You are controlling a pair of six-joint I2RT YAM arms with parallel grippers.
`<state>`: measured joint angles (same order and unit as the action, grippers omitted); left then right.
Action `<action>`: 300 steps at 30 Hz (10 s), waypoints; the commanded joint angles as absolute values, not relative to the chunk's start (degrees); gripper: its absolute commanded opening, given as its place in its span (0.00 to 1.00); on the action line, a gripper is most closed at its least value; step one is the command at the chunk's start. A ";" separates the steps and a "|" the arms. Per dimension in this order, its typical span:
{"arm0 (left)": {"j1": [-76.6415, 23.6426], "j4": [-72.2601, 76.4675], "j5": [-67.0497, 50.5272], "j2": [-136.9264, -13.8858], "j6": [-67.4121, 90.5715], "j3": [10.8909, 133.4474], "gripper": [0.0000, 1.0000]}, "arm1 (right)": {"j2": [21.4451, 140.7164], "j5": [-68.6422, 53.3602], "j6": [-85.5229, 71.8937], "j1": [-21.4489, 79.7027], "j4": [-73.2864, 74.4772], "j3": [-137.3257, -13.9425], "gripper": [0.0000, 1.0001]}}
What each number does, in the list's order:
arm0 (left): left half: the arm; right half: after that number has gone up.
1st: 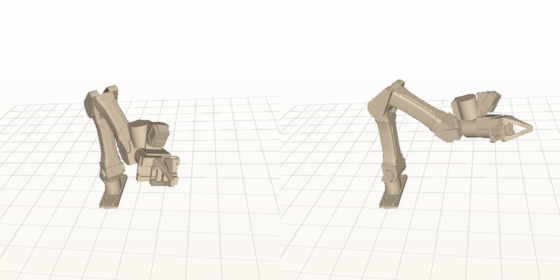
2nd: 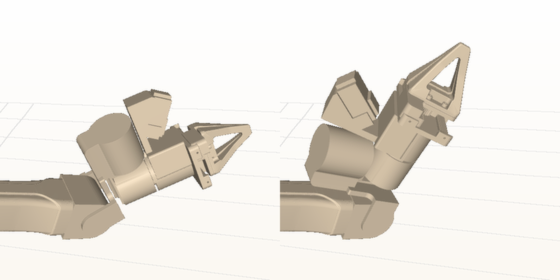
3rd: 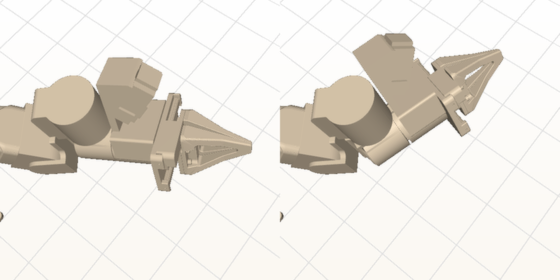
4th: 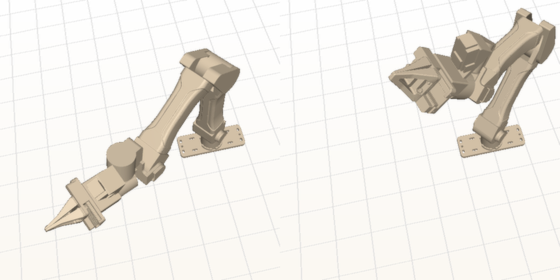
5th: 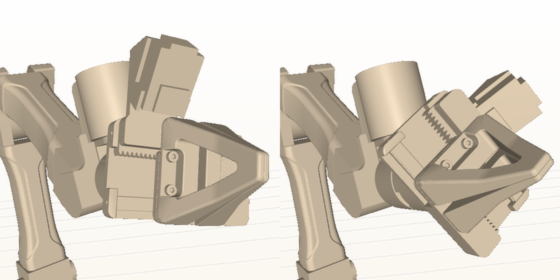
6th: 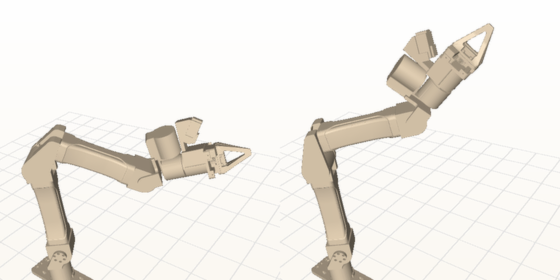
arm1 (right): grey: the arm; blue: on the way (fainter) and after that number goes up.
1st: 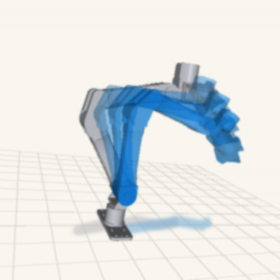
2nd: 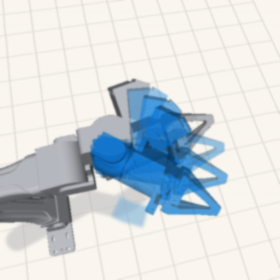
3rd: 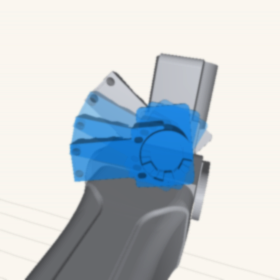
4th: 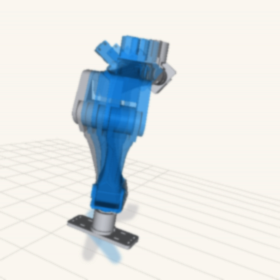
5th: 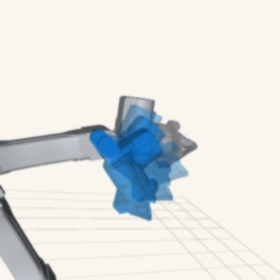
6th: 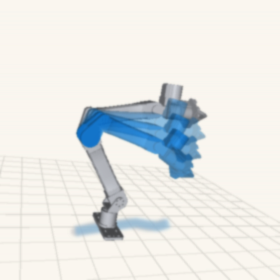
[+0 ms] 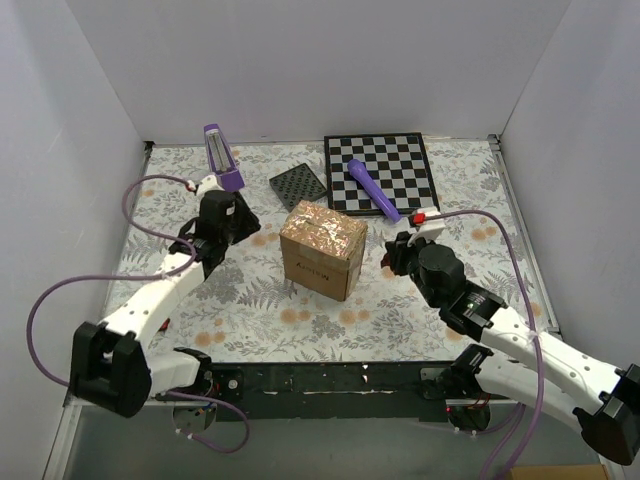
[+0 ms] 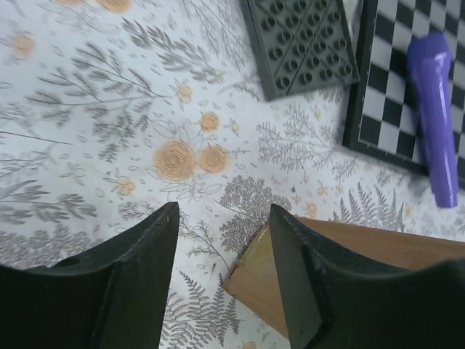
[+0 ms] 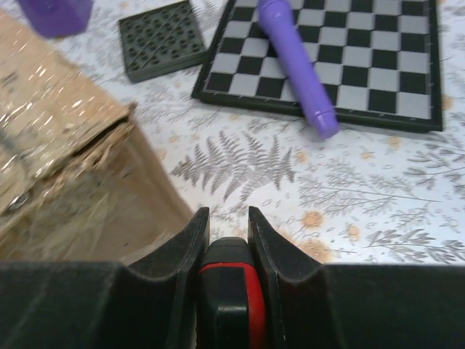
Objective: Unpack the express box
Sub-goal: Adjust the express box at the center of the board.
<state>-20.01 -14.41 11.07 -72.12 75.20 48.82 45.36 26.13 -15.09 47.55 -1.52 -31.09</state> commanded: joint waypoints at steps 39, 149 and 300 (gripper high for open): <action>-21.53 -4.48 -22.59 -71.80 77.01 37.26 0.34 | 62.23 20.21 -16.51 51.85 -24.44 -31.12 0.01; -18.19 -0.70 -42.43 -73.21 70.22 53.44 0.53 | 51.42 -9.23 20.13 61.26 -21.80 -42.19 0.01; -21.97 -21.36 -24.52 -79.37 68.56 67.68 0.00 | 44.92 6.85 4.22 45.00 -23.22 -39.28 0.01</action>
<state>-21.87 -15.64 -29.91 -79.48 71.50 64.60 49.01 9.45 7.16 44.75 -23.62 -33.32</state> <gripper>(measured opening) 0.199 0.306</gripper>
